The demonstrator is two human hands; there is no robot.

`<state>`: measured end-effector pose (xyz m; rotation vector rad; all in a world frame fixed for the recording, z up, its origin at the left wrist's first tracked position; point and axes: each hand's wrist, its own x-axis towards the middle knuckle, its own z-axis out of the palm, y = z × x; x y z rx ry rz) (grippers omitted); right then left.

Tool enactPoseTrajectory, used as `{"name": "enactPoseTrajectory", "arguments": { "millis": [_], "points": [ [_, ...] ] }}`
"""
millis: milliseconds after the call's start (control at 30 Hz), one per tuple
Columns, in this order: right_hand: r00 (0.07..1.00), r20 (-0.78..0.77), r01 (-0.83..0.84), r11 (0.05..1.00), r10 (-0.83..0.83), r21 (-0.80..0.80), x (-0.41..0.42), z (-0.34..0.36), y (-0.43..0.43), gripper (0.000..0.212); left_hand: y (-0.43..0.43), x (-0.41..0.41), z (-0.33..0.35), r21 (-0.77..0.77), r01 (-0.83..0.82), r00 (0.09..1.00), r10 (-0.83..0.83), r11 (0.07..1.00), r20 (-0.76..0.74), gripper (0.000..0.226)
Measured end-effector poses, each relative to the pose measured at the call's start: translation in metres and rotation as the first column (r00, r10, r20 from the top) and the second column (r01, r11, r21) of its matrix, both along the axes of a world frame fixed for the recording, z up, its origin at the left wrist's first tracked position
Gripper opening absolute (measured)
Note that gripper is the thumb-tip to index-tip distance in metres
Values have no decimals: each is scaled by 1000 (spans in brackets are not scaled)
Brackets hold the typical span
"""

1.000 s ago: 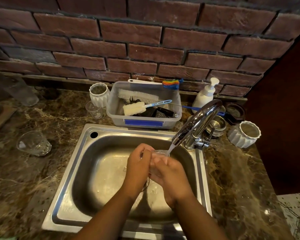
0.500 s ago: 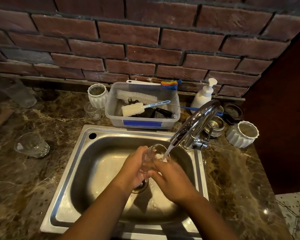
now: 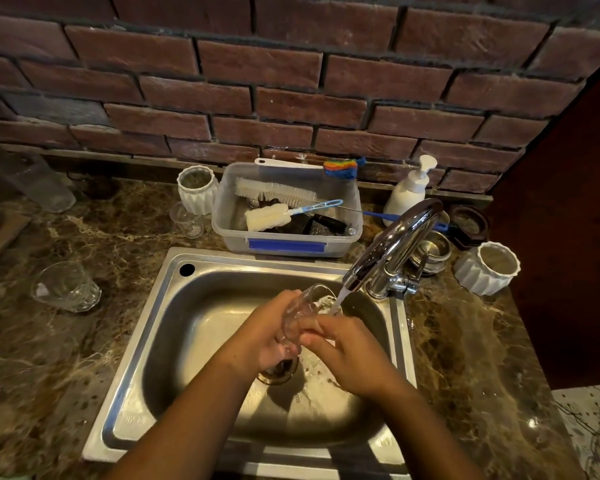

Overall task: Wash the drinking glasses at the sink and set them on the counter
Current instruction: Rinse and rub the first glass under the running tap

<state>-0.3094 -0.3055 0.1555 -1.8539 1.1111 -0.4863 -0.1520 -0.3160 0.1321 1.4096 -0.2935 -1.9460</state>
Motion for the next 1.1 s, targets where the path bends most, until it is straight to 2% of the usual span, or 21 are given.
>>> {"name": "enactPoseTrajectory", "arguments": {
  "millis": [33, 100, 167, 200, 267, 300, 333, 367, 433, 467, 533, 600, 667, 733, 833, 900, 967, 1033, 1100],
  "points": [
    [999, -27, -33, 999, 32, -18, -2, 1, -2, 19, 0, 1, 1, 18, -4, 999, 5, 1000, -44, 27],
    [999, -12, 33, 999, -33, -8, 1, 2, 1, 19, -1, -5, -1, -27, -76, 997, 76, 997, 22, 25],
    [972, 82, 214, 972, -222, 93, 11, 3, 7, 20, -1, -14, -4, -241, -124, 952, 184, 962, 245, 26],
    [929, 148, 306, 929, -339, 209, 17, 3, 9, 21, 2, -17, -7, -385, -66, 907, 217, 920, 362, 28],
    [774, 246, 380, 739, -583, 556, 25, 5, 10, 22, 9, -19, -13, -575, 90, 808, 277, 813, 519, 28],
    [701, 257, 341, 628, -666, 700, 27, 6, 9, 23, 11, -17, -15, -605, 142, 780, 287, 783, 556, 26],
    [664, 252, 305, 562, -705, 769, 27, 6, 8, 24, 13, -15, -17, -613, 173, 768, 284, 771, 574, 24],
    [679, 244, 306, 569, -693, 763, 27, 6, 8, 24, 14, -13, -19, -603, 190, 766, 267, 775, 585, 23],
    [784, 237, 340, 716, -574, 610, 25, 4, 8, 23, 13, -12, -17, -537, 180, 789, 205, 824, 579, 25],
    [843, 231, 329, 807, -485, 491, 24, 3, 8, 23, 12, -12, -14, -481, 127, 836, 168, 867, 523, 26],
    [945, 179, 227, 942, -275, 247, 17, 3, 6, 22, 9, -9, -6, -282, -3, 950, 91, 959, 300, 29],
    [996, 48, 70, 996, -73, 61, 8, 3, 2, 22, 8, 0, 1, -76, -9, 994, 18, 997, 109, 30],
    [993, -103, -63, 997, 58, -52, 1, 0, 0, 24, 8, 4, 1, 2, 15, 999, -15, 1000, 33, 29],
    [992, -126, -33, 997, 24, -76, 2, -3, 3, 23, 8, -2, -4, -26, -31, 997, 33, 999, 70, 31],
    [963, 81, 250, 965, -256, 80, 14, -7, 9, 17, 8, -17, -11, -256, -136, 950, 199, 957, 239, 34],
    [894, 160, 385, 900, -419, 205, 20, -10, 8, 19, 12, -24, -14, -447, -65, 897, 248, 892, 365, 33],
    [866, 186, 414, 875, -464, 252, 21, -10, 6, 23, 17, -23, -15, -542, 0, 869, 269, 840, 416, 32],
    [870, 201, 402, 885, -449, 235, 20, -8, 6, 25, 20, -20, -13, -547, 52, 877, 223, 835, 425, 30],
    [872, 193, 416, 889, -450, 193, 15, -6, 3, 25, 20, -16, -6, -472, 133, 928, 58, 871, 368, 33]
  ]
}}
